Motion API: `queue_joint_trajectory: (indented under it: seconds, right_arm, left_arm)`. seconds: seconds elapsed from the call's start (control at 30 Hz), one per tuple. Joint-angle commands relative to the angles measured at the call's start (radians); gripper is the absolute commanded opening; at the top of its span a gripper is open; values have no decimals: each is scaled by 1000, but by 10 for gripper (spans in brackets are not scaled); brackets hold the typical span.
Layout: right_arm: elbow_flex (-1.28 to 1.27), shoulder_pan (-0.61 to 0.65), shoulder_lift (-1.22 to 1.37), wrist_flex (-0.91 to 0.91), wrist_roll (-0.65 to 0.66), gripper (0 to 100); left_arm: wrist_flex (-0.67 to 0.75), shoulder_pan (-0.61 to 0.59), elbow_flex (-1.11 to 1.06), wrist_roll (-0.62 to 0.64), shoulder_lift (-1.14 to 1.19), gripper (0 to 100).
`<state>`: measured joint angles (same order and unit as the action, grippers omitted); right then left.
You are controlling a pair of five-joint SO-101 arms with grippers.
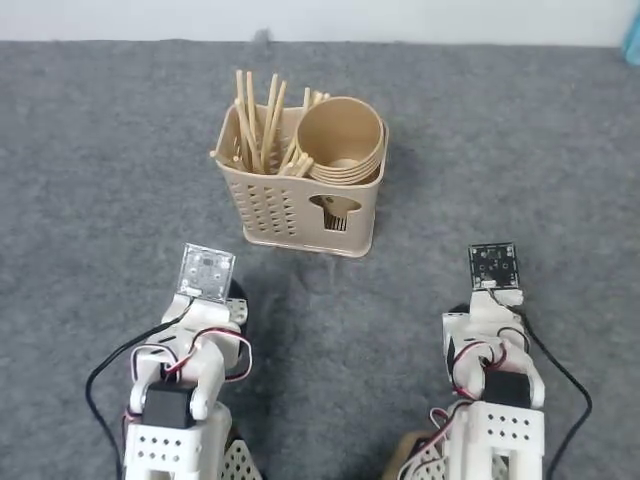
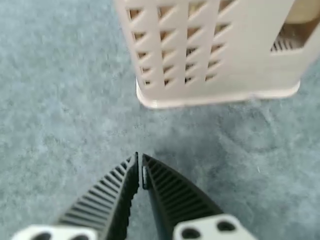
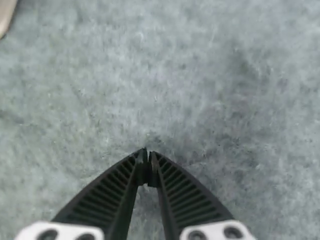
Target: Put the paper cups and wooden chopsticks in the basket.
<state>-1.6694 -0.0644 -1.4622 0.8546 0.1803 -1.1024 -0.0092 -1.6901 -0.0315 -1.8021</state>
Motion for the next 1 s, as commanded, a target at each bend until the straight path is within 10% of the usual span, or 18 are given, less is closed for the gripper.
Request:
queue_joint_trajectory:
  seconds: [0.0, 0.97]
  right_arm:
    - [-11, -1, -19, -1, 9, 8]
    - [34, -8, -22, 205, 11, 8]
  left_arm:
    - [-98, 2, 5, -2, -14, 11]
    - [-158, -104, 5, -6, -14, 11]
